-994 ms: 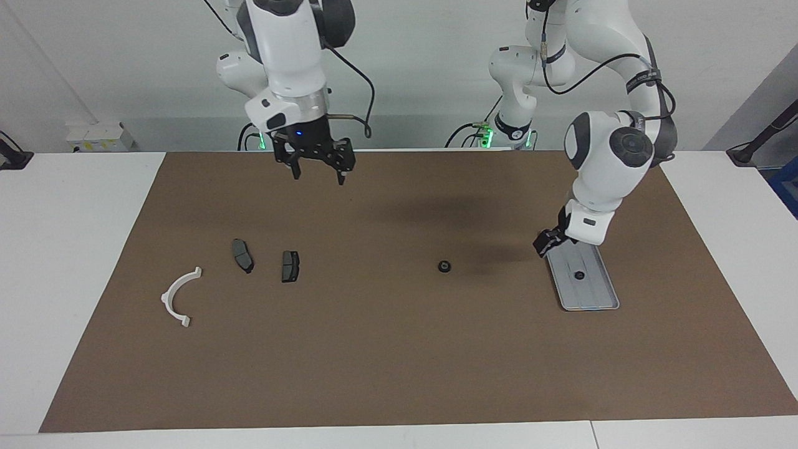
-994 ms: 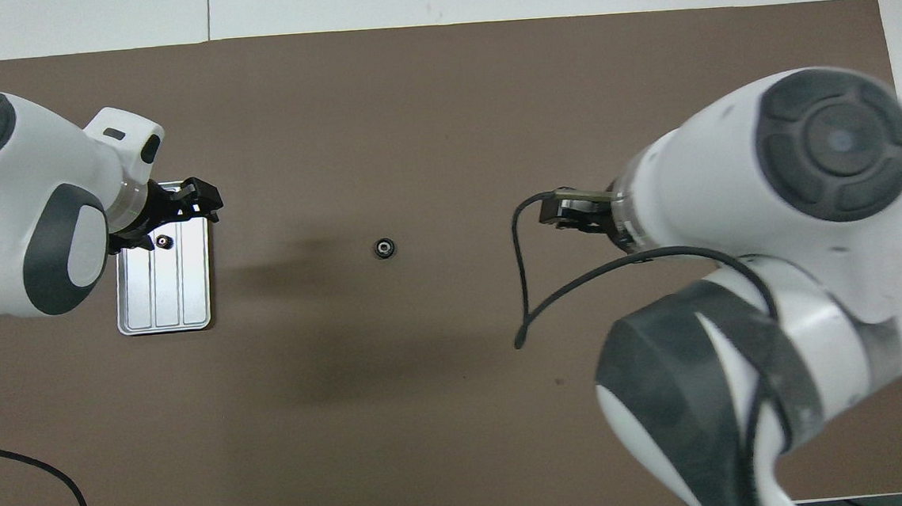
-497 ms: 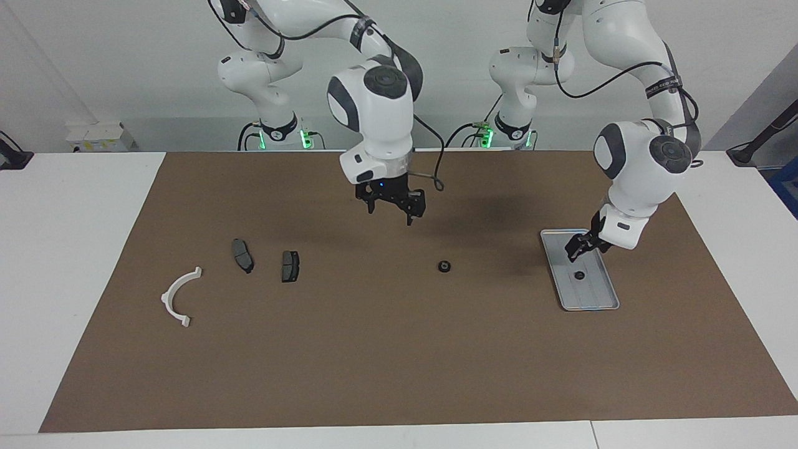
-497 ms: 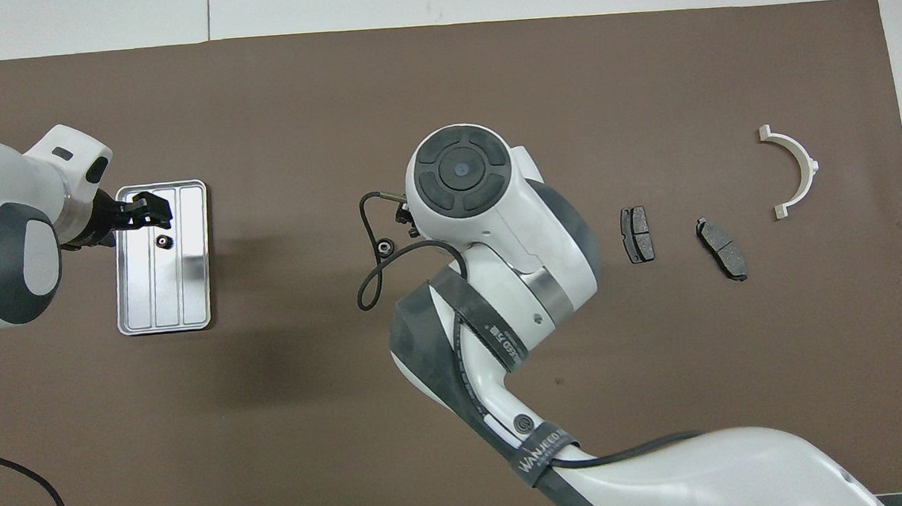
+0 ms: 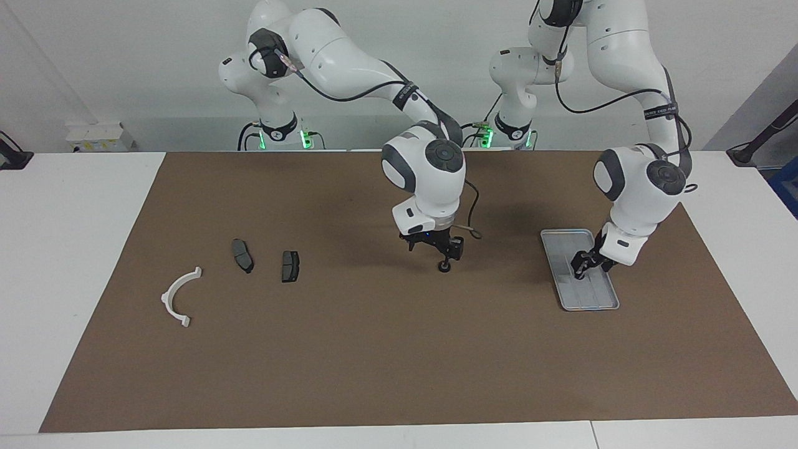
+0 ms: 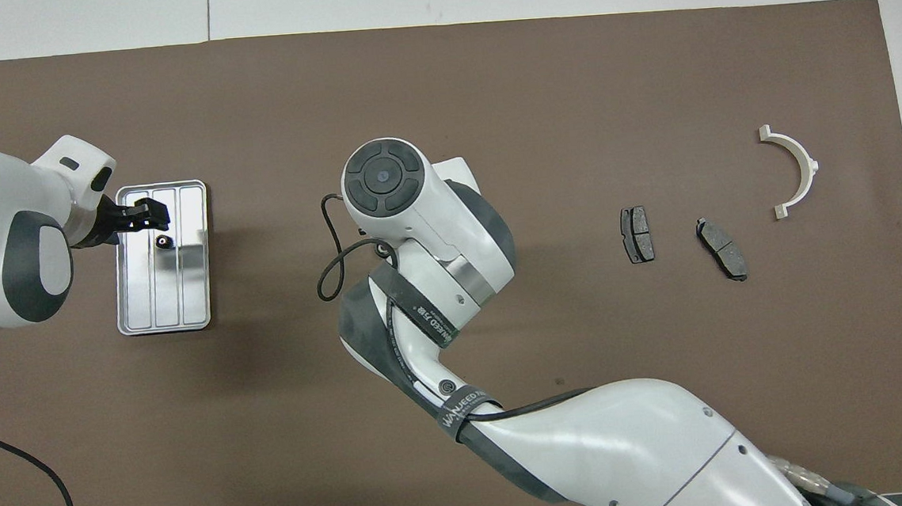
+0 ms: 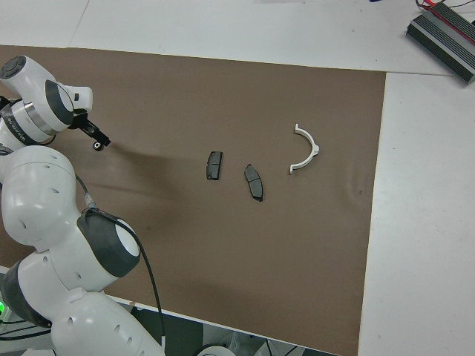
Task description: Place bearing gear from tray to pile
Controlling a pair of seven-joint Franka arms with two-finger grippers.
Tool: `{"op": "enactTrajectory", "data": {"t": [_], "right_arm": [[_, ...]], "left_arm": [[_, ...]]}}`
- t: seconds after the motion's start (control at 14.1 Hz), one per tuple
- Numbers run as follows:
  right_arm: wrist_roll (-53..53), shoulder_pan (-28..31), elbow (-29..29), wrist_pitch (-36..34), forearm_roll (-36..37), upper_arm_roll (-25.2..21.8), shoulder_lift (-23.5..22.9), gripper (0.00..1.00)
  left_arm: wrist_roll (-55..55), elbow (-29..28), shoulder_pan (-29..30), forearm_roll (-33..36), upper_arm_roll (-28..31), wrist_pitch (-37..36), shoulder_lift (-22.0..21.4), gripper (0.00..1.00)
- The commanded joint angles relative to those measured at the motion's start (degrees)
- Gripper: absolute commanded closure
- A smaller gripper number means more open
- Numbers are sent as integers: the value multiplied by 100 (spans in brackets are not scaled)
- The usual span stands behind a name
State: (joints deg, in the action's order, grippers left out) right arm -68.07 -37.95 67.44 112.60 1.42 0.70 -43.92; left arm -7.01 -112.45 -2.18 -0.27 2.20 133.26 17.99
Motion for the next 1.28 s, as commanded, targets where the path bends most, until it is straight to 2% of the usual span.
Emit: {"op": "enactTrajectory", "data": {"t": [0.0,0.07,0.35,0.57,0.85,1.21], "right_arm": [[-320,-142,-450,-107,69,-35,-344,0],[-364,-195,-529,-98,69,-35,-449,0],[-426,-397,-732,-89,69,-44,-792,0],[-426,-415,-732,-107,86,-53,-828,0],[-426,-406,-724,-116,130,-62,-819,1],[-435,-371,-671,139,113,-53,-828,15]], "left_arm": [[51,-163,-11,71,-9,200,-77,23],[51,-180,-11,71,-9,218,-42,28],[51,-329,-11,71,-9,227,-50,36],[16,-426,-11,71,0,297,-68,46],[24,-462,-2,71,-9,324,-77,51],[24,-470,15,71,0,385,-68,51]]}}
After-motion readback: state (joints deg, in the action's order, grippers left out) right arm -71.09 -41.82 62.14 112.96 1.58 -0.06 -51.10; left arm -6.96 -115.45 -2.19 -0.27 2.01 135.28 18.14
